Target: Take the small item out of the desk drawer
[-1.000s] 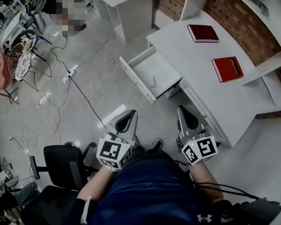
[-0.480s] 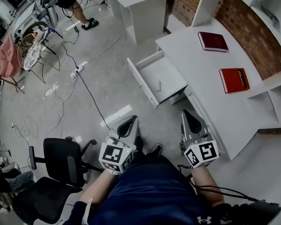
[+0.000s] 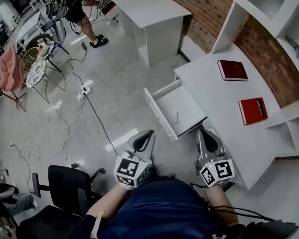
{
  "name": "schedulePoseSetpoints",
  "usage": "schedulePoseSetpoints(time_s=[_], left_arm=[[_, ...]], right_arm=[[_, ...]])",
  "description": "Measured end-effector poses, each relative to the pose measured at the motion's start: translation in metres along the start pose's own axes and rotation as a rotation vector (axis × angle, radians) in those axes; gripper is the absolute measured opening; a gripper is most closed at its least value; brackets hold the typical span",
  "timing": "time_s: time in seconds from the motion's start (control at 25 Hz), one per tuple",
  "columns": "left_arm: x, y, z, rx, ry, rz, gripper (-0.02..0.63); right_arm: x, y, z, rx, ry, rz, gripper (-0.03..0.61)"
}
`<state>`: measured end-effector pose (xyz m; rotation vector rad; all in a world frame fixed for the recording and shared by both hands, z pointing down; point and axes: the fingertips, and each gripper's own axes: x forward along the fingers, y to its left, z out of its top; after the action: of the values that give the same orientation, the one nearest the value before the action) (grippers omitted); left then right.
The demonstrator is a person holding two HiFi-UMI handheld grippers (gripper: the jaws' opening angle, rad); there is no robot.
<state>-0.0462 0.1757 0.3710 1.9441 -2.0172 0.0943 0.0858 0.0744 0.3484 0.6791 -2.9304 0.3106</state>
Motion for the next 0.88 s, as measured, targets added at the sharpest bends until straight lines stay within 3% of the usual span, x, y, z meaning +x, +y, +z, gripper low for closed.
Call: schedulePoseSetpoints(time_s=[0.24, 0.52, 0.88], left_arm=[[0.012, 0.063, 0.010, 0.040, -0.017, -0.023, 0.005], [0.026, 0.112, 0.000, 0.055, 0.032, -0.077, 0.005], [0.083, 0.109, 0.001, 0.103, 0.088, -0.157, 0.005]], right_arm=[[0.059, 0.016, 0.011, -0.014, 0.000, -0.022, 0.003], [0.096, 0.031, 0.003, 0.003, 0.020, -0.085, 0.003], [0.095, -0.014, -0.010, 0.057, 0.049, -0.186, 0.003]])
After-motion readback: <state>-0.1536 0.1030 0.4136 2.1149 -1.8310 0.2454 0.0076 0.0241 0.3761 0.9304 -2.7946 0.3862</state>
